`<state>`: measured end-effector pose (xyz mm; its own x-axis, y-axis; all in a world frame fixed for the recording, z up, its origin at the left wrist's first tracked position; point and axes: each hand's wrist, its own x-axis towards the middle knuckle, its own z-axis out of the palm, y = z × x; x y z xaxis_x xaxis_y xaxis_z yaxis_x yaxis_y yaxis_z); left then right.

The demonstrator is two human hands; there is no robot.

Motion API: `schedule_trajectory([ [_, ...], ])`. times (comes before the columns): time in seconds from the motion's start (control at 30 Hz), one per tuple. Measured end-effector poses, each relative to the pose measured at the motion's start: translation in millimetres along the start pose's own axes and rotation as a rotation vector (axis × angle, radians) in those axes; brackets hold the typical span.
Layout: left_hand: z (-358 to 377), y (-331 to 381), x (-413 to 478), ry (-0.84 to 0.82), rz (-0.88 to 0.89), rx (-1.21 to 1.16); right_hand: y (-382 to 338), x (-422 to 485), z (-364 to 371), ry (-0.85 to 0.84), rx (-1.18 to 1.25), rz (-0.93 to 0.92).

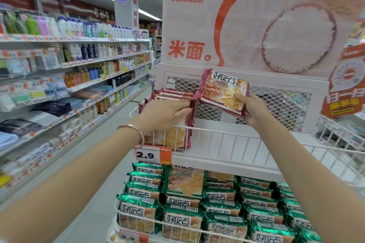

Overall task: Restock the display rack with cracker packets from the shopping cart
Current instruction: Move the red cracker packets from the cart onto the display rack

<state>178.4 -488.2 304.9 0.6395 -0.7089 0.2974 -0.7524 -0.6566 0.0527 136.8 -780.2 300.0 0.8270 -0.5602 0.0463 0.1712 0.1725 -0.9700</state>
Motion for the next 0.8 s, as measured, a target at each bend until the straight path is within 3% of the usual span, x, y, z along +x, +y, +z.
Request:
schedule_trajectory([
  [0.13,1,-17,-6,0.032,-0.056,0.035,0,-5,-8,0.01,-0.022,-0.004],
  [0.27,10,-1,4,-0.153,-0.097,0.253,-3,-15,-14,0.013,-0.083,-0.01],
  [0.37,-6,-3,13,-0.298,-0.119,0.06,-6,-22,-20,0.008,-0.177,0.003],
  [0.53,-32,18,47,-0.109,-0.073,-0.265,-9,-2,-23,0.016,-0.39,0.079],
  [0.67,-33,32,93,-0.08,-0.072,-0.198,-11,7,-5,-0.034,-0.608,0.059],
  [0.8,-10,29,131,-0.208,-0.115,-0.09,11,29,0,-0.164,-0.748,0.062],
])
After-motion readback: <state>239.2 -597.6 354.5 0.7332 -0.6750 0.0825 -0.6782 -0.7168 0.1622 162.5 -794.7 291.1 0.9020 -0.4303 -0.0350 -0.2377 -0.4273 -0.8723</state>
